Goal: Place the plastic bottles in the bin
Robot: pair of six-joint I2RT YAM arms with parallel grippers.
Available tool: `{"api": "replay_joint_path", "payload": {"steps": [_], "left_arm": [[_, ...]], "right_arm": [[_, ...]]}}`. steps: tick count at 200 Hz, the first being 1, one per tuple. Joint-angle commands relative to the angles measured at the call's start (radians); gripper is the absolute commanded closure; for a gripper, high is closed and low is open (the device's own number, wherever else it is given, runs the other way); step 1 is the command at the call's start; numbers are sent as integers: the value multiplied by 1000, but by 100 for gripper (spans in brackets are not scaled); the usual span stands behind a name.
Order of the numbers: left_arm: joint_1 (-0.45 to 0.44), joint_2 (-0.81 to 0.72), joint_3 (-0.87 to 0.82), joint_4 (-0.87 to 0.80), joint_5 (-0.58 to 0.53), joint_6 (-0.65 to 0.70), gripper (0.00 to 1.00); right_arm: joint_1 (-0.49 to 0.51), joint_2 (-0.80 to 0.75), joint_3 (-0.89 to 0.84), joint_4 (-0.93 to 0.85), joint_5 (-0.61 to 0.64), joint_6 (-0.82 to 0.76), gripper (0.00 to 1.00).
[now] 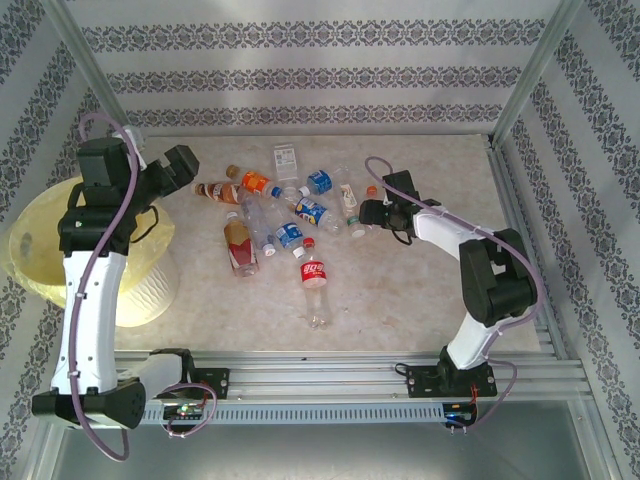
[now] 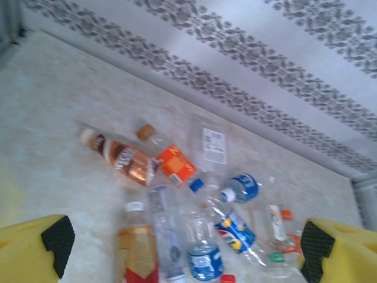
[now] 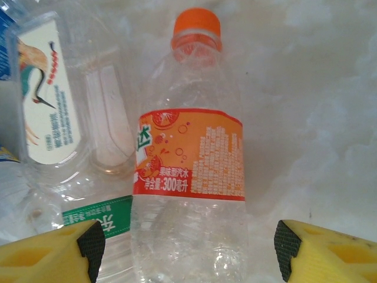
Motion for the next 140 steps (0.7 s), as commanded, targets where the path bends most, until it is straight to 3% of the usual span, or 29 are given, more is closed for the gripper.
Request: {"api": "replay_joint_path", "payload": {"steps": [1,31,95,140], "left_arm": [[-31,-11,-24,110,86,-59,0],[-48,0,-21,94,48,-51,0],[-94,50,0,79,72,-40,0],[-136,75,10,90,71,-38,0]], "right_arm": [[-2,40,47,-47,30,17,25],[1,96,81,-57,27,7,28],[13,192,118,-54,55,20,31],[13,131,57,9,73,5,41]]}}
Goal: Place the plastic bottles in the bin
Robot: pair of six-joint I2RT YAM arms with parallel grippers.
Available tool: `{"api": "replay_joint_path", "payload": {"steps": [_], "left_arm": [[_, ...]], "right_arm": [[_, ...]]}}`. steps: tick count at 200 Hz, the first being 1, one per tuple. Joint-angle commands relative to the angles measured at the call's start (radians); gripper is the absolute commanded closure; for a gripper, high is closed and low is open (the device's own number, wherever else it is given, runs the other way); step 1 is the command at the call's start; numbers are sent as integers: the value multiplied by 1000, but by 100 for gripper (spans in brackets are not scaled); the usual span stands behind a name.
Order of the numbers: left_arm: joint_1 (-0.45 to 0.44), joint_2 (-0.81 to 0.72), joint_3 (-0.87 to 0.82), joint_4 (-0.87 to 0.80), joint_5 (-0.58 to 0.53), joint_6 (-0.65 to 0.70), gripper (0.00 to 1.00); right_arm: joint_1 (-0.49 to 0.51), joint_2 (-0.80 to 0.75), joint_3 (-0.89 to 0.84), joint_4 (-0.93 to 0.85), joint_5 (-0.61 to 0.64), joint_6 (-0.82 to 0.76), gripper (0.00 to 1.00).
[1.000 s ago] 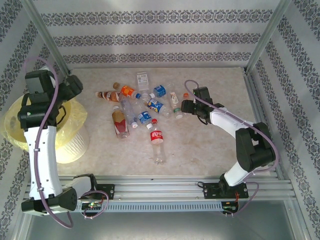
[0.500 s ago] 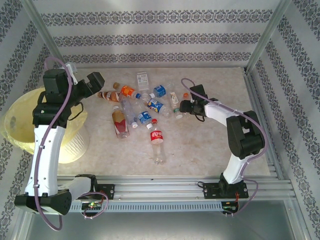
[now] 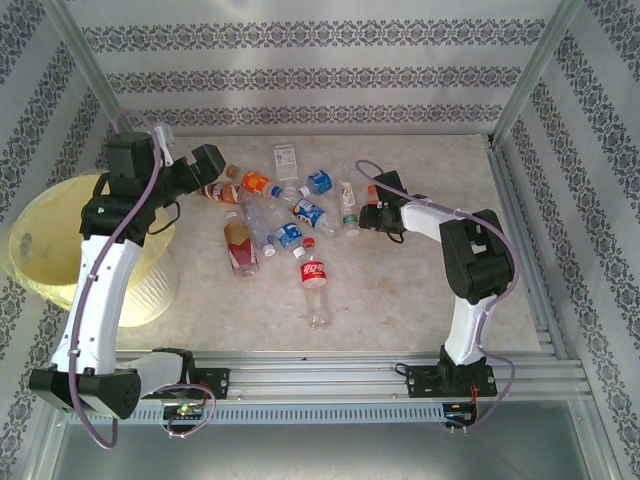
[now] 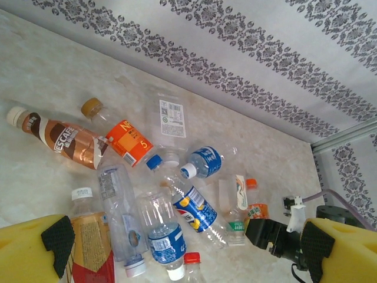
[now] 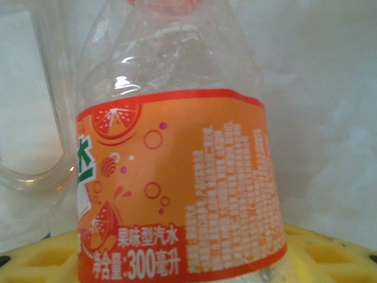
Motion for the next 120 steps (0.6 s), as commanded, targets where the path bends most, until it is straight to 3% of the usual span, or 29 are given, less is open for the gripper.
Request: {"api": "replay_joint_path", "payload": {"steps": [1,63,120], "left_arm": [[-28,8,28,35,18,-1,0],[-53,34,-14,155,109,-40,0],[-209,159,6,273,119,-51,0]], "right_arm": [[11,-48,-41,44,38,-1,41],[11,-259,-205,185,49,-37,53],[32,-456,-343,312,20,-89,55]]}}
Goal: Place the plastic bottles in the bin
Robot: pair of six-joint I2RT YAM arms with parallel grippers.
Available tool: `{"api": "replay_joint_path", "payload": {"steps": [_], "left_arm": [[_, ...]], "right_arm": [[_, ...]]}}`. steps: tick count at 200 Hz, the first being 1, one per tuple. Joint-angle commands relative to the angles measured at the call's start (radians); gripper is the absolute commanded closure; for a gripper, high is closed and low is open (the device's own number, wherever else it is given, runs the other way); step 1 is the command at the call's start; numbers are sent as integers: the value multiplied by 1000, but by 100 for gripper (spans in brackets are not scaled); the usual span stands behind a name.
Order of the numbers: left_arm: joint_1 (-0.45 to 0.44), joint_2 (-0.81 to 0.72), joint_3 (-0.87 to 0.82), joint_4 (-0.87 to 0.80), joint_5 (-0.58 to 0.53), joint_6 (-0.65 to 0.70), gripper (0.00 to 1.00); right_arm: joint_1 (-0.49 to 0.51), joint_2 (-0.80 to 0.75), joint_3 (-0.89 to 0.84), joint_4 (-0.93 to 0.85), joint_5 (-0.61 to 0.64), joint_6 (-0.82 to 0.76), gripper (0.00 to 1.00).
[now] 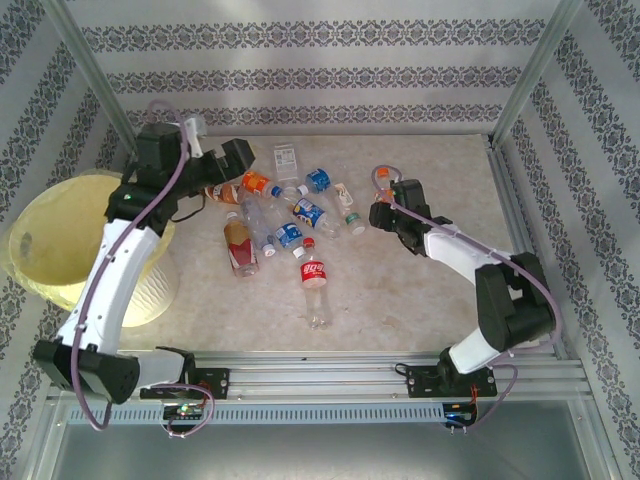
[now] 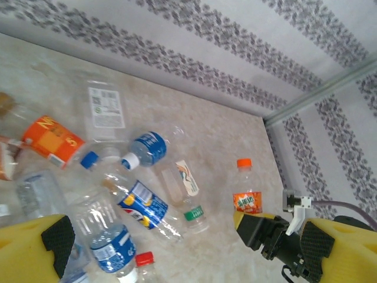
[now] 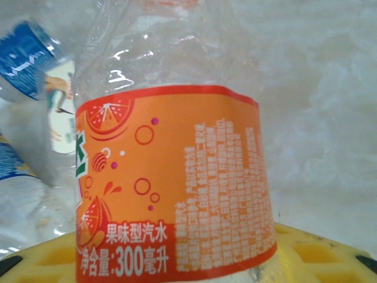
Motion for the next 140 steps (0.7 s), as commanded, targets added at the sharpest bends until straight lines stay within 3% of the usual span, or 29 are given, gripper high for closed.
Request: {"api": "replay_joint_path", "payload": {"steps": [1,58,111,140], "left_arm": [[-74,55,9,110,27,-15,0],[-218,250,52,215,42,-25,0],[-287,416,74,434,182,-103,0],[-311,482,39,640,287,-153,0]], "right_arm": [[22,-71,-44,82,-4,-49,55],[56,-204,-117,161,-110,-74,57],[69,-273,-142,201,-220,-85,57],[72,-281,-138,214,-300,-71,57]]}}
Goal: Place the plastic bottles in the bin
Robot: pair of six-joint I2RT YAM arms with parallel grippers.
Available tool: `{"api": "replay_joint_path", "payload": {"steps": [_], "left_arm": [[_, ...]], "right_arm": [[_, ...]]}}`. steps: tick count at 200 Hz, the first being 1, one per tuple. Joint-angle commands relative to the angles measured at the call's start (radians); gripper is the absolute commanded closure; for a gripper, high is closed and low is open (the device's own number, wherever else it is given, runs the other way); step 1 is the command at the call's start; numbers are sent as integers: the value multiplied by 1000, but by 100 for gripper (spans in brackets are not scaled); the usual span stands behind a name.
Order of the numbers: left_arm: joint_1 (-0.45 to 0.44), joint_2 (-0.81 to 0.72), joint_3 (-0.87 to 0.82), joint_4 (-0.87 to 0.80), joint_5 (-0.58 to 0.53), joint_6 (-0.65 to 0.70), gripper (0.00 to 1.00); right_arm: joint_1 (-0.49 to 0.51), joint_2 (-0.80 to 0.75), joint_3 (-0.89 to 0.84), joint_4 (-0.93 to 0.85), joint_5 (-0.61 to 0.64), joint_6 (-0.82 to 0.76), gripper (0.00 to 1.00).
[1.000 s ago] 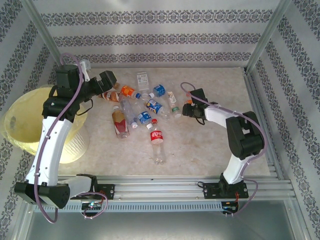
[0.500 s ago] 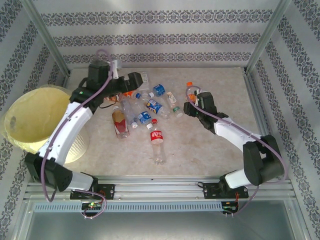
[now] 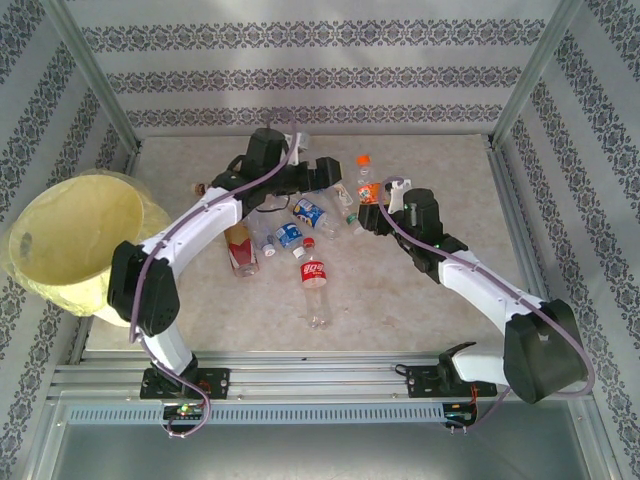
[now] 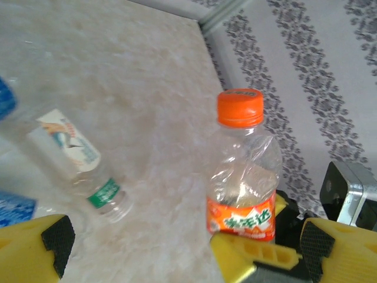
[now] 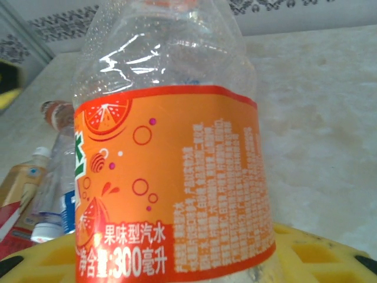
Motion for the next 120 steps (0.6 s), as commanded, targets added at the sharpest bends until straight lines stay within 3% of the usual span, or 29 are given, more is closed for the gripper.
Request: {"api": "replay_joint_path", "payload": {"steps": [1,30,78,103,120], "left_arm": [[-26,38,-2,263,126,-69,0],[-35,63,-42,431,153,-137,0],[-63,120,25,264,66,-104,0],[-84,152,52,257,106,-118,3],[-91,164,60,279,148,-130,11]], "right_arm": [[9,-20,-7,47,-93,-1,57],[17,-13,5,55,-143,11,57],[39,-2,24,95,-168,27,56],[48,7,48,79,-146,8,56],[48,15,69,67,-148,-8,56]]}}
